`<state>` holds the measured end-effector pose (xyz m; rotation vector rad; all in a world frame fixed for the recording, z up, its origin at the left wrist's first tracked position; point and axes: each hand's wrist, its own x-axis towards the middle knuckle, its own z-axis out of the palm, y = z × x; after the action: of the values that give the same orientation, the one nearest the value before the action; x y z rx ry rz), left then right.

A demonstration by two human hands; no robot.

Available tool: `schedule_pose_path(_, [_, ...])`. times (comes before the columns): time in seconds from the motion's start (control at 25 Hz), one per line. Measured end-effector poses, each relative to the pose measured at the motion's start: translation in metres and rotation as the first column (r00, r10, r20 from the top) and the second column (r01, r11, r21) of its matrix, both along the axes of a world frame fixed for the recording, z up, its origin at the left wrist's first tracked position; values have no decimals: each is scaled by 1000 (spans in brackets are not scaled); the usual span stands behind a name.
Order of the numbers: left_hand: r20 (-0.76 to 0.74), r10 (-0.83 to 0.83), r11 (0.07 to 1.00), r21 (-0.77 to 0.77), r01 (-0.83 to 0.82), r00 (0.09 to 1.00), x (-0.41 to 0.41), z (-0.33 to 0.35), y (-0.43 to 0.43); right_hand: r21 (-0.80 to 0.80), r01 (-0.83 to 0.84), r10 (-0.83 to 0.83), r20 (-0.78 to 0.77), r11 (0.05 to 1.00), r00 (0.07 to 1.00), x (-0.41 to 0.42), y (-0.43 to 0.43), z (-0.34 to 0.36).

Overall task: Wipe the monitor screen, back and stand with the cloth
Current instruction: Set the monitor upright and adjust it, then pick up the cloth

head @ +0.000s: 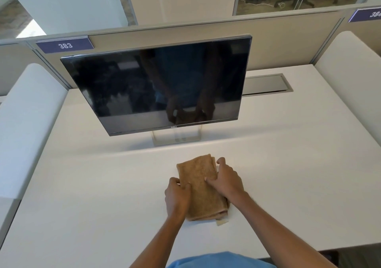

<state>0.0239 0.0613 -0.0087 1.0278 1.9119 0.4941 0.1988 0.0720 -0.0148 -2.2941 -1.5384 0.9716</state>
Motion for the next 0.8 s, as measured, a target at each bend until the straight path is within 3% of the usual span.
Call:
schedule_pose_path(0.16, [71, -11, 1000, 30, 9, 997, -1, 4, -6, 14, 24, -24, 40, 1000, 999, 0, -11, 0])
schedule_pose_path(0.28, [-28, -82, 996, 23, 83, 996, -3, -1, -10, -1, 10, -10, 86, 1000, 996, -3, -18, 0])
schedule_pose_path(0.36, [-39, -101, 995, 23, 101, 994, -2, -2, -11, -23, 39, -38, 20, 999, 999, -8, -19, -3])
schedule_pose_path(0.48, [94, 31, 998, -59, -25, 995, 3, 1, -7, -66, 114, -119, -75, 991, 990, -12, -15, -5])
schedule_pose_path(0.56, [156, 100, 985, -153, -76, 983, 3, 4, -3, -62, 96, -100, -64, 993, 993, -14, -16, -6])
schedule_pose_path(0.64, [181, 67, 984, -174, -36, 981, 0, 4, -2, -27, 53, -54, -9, 998, 999, -19, -20, -3])
schedule_pose_path(0.8, [240, -106, 994, 4, 108, 965, -8, 14, -10, 51, 85, -84, -25, 995, 996, -27, -31, 5])
